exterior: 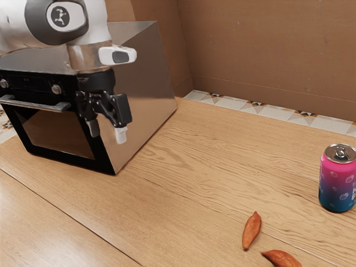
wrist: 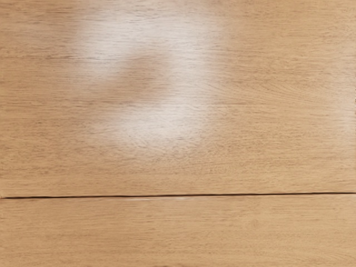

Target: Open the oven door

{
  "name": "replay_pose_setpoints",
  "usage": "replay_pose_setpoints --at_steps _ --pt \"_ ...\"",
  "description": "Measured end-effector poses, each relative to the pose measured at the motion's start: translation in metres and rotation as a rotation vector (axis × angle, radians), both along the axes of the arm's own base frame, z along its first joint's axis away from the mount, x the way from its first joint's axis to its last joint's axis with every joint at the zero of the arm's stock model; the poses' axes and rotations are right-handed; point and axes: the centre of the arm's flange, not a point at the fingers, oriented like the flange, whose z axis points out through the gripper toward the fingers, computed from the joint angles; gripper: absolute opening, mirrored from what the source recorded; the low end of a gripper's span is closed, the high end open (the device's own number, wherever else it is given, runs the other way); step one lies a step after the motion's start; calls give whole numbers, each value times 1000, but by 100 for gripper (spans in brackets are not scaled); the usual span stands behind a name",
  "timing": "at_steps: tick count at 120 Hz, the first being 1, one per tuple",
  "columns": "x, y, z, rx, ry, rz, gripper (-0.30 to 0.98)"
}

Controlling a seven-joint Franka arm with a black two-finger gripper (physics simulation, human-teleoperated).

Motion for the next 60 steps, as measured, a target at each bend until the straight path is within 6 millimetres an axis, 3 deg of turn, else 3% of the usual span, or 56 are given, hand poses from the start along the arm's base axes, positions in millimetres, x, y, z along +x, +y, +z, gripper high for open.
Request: replay_pose_setpoints --at_steps 18,22,29,33,37,40,46,49,55,60 --pt "13 6 12 31 -125 -3 69" --pt "-7 7 65 57 -240 8 69" --pt "-72 14 170 130 -476 -8 69" --pt "-103 20 205 178 -559 -46 69" --pt "-119 22 224 254 -600 -99 69" --pt "-120 10 230 312 -608 -170 69" --pt "-119 -31 234 375 -608 -360 68" --pt "-124 -33 231 379 -601 -412 68" --pt "-178 18 203 347 -580 -380 68" --pt "-230 93 168 238 -624 -310 68"
